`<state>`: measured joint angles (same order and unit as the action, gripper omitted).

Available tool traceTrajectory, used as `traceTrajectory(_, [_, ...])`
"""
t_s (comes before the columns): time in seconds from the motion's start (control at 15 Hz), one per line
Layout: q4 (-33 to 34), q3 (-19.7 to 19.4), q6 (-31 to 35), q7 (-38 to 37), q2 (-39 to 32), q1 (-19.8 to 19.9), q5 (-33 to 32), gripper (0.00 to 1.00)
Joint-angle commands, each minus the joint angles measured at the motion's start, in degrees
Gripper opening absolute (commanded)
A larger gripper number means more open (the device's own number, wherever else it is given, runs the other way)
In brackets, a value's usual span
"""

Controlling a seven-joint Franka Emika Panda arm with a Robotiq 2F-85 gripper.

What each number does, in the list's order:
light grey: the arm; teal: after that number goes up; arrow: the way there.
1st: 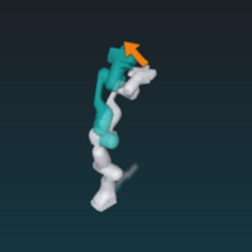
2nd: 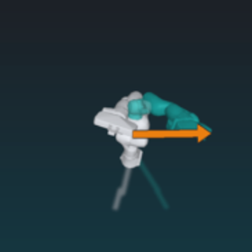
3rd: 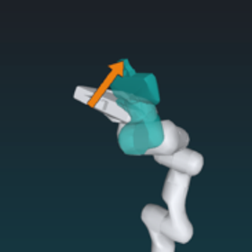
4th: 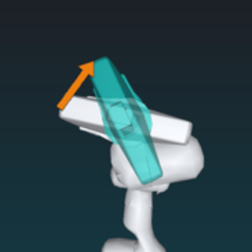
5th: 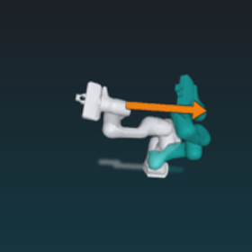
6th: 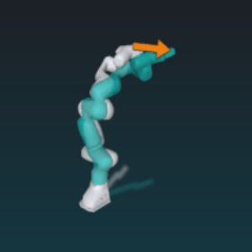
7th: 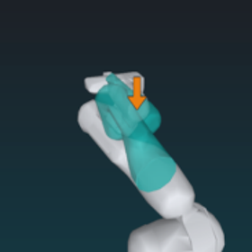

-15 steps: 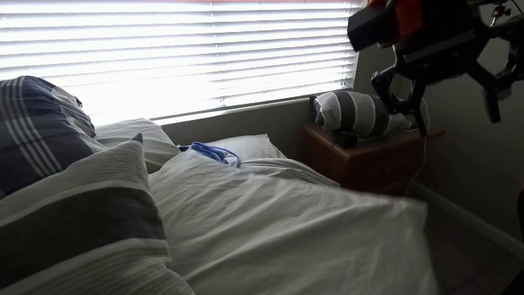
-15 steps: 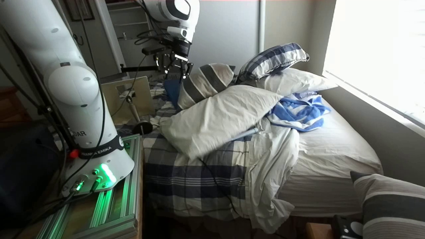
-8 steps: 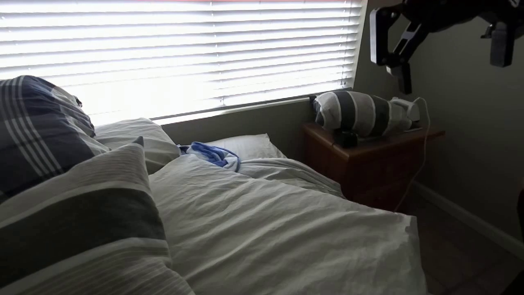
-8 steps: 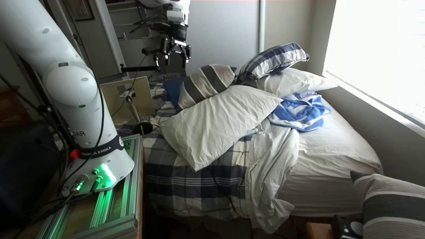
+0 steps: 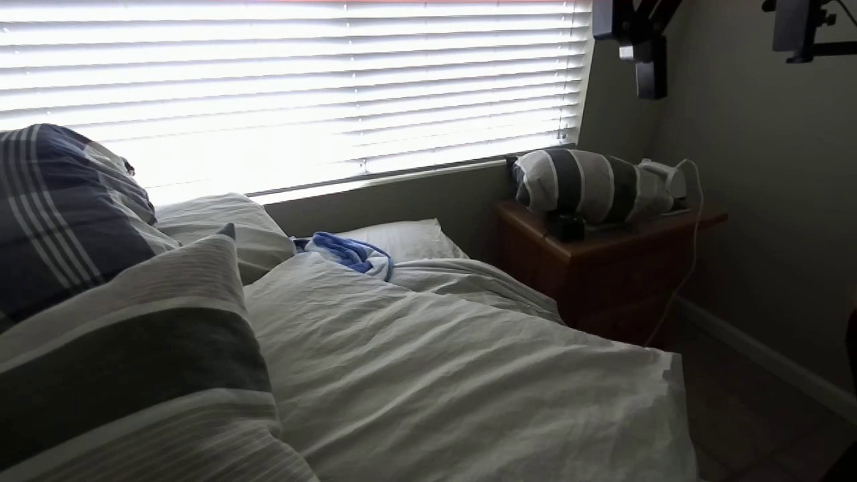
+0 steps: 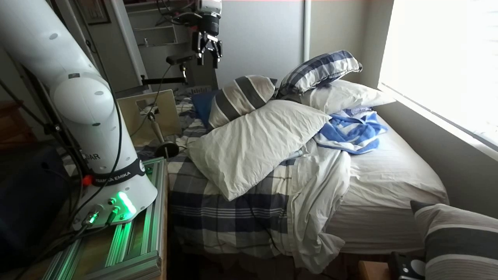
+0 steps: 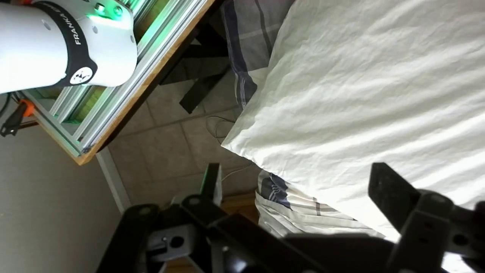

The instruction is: Move the white pillow from the pile of pillows

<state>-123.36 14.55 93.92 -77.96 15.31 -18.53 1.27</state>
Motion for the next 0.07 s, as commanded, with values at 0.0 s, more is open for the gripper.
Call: traceTrajectory(0.0, [0.1, 1.9, -0.1, 0.5, 0.1, 2.1, 0.4, 1.0])
